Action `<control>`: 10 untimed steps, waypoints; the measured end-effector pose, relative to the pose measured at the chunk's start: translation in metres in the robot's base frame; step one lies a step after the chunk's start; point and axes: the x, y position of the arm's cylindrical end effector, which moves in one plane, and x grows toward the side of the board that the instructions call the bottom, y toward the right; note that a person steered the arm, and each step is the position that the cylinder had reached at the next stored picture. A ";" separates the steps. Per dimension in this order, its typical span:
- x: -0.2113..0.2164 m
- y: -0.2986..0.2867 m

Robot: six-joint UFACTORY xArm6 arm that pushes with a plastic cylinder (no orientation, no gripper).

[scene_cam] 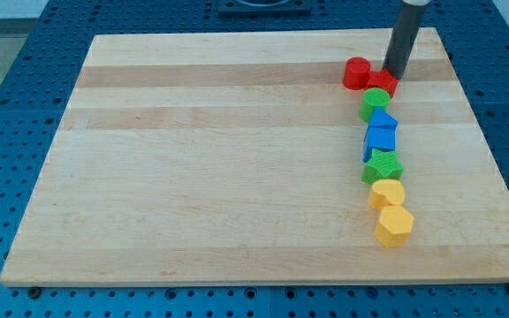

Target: Push the red circle right a bit

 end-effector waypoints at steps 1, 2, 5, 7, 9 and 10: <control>-0.033 0.018; -0.074 -0.001; 0.005 -0.121; 0.027 -0.106; 0.004 -0.103; 0.002 -0.097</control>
